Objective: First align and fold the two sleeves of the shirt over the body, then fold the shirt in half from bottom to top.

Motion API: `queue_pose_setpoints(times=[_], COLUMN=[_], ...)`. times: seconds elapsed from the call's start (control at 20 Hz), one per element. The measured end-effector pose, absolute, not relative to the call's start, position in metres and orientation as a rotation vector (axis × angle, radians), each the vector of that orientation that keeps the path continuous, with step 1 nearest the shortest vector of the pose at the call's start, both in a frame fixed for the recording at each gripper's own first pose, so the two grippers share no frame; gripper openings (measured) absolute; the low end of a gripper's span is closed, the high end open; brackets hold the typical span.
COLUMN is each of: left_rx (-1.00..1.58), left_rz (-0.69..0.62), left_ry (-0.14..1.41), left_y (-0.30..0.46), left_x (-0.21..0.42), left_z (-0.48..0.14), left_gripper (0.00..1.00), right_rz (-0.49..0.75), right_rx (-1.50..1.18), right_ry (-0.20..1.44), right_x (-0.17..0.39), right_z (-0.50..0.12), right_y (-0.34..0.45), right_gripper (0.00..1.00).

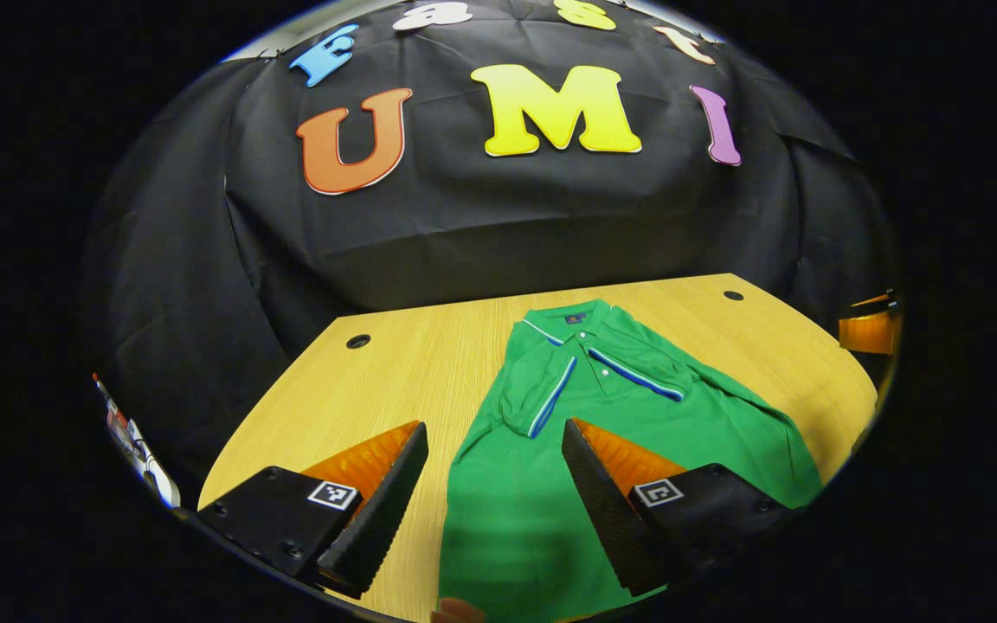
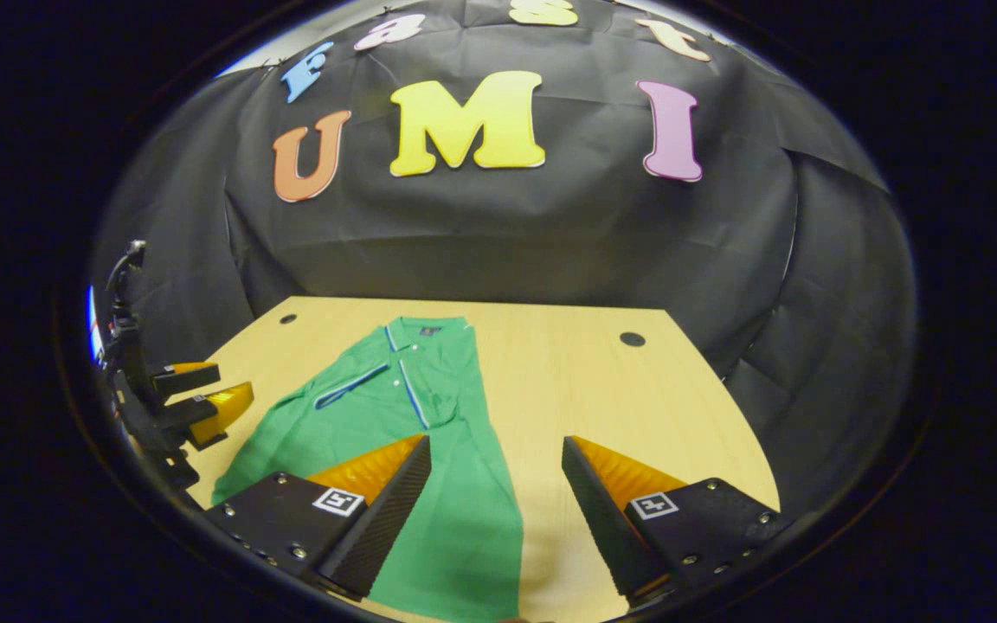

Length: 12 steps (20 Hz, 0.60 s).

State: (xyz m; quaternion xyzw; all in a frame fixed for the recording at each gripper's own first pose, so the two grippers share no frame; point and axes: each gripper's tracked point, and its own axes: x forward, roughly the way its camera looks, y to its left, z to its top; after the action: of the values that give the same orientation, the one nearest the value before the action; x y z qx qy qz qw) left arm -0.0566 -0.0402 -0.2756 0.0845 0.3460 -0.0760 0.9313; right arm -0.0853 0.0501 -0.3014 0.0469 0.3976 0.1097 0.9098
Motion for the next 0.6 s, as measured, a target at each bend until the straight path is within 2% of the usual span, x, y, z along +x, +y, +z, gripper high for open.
queue_pose_setpoints(times=[0.55, 0.6], left_rx=[0.259, 0.268], left_rz=[-0.157, -0.158], left_ry=[0.929, 0.955], left_y=[0.013, 0.016], left_x=[-0.198, -0.209], left_z=[-0.319, -0.326], left_gripper=[1.00, 1.00], right_rz=[0.241, 0.242], right_rx=[0.047, 0.042], right_ry=[1.063, 1.084], right_x=[-0.231, -0.239], right_z=[-0.373, -0.380], right_y=[0.048, 0.047], right_gripper=[0.98, 0.96])
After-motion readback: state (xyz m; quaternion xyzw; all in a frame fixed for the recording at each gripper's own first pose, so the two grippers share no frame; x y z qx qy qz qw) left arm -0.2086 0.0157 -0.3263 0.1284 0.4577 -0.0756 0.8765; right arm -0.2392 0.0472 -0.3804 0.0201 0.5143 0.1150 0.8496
